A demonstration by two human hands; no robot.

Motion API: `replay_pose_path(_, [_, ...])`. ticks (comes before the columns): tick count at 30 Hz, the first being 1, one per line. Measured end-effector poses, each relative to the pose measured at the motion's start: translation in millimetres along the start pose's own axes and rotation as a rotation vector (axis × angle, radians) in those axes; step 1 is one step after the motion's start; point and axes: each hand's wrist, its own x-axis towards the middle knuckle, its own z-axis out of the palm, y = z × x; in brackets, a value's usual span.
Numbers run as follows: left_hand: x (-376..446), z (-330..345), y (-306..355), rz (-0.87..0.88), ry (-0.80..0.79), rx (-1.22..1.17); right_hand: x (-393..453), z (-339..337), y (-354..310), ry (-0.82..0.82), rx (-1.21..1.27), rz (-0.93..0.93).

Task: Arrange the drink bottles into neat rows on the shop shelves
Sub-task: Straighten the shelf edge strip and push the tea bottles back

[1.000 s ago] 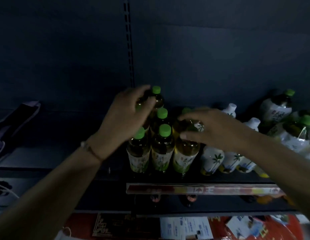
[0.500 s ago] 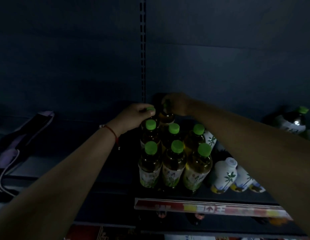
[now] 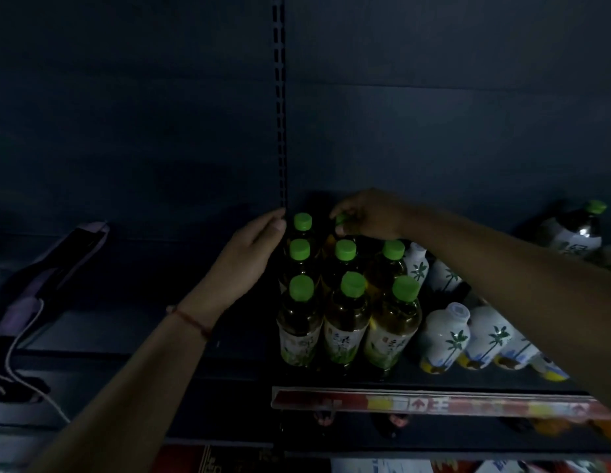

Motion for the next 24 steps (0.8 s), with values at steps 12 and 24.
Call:
replay_pose_path(12, [-83.6, 38.8, -37.5, 0.308, -0.033, 0.269, -64.7, -2.8, -55.7, -0.04, -0.151, -0.149])
replay_pose_path(24, [-79.6, 43.2, -51.5, 0.303, -0.022, 0.238, -117.9, 28.9, -53.3, 0.005, -0.218, -0.173])
